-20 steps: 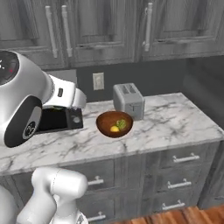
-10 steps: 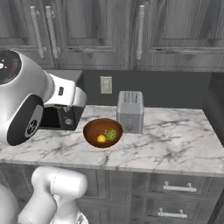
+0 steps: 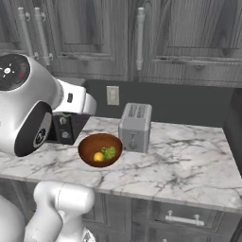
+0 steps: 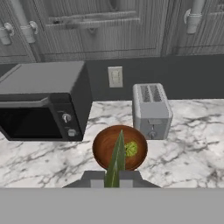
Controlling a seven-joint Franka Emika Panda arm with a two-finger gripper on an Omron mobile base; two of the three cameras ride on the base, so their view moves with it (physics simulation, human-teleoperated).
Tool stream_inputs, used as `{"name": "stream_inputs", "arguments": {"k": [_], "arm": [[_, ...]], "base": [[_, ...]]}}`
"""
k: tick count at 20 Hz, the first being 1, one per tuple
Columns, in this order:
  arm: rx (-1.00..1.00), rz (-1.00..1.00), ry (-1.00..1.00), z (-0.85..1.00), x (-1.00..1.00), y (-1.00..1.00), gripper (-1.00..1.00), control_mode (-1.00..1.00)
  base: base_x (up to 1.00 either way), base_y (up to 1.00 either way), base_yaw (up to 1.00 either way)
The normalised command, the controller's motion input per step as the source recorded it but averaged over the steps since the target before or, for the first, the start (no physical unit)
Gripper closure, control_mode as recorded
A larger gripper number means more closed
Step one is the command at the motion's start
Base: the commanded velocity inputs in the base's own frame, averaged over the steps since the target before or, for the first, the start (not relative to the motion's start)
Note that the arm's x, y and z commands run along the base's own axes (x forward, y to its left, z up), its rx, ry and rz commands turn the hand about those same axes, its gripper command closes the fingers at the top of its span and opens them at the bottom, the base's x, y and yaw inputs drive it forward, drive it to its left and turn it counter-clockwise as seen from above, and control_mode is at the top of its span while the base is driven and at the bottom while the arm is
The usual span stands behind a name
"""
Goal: Take the lemon wedge, broccoli, and lemon from the freezer and place them in the bowl on the counter.
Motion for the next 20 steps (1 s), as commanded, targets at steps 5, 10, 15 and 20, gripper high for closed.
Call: {"name": "stream_inputs", "arguments": {"k": [5,10,15,20], "arm": [[0.00,0.00,0.00,0.00,0.00,0.00,1.00,1.00],[0.00,0.00,0.13,-0.44,0.08,0.01,1.00,-1.00],[-0.01,0.00,0.41,-0.77,0.11,0.14,1.00,-1.00],[0.00,0.02,0.28,-0.53,0.32,0.05,1.00,-1.00]], "base": [[0.24,0.00,0.08],[0.05,0.00,0.00],[0.00,0.00,0.00],[0.00,0.00,0.00]]}}
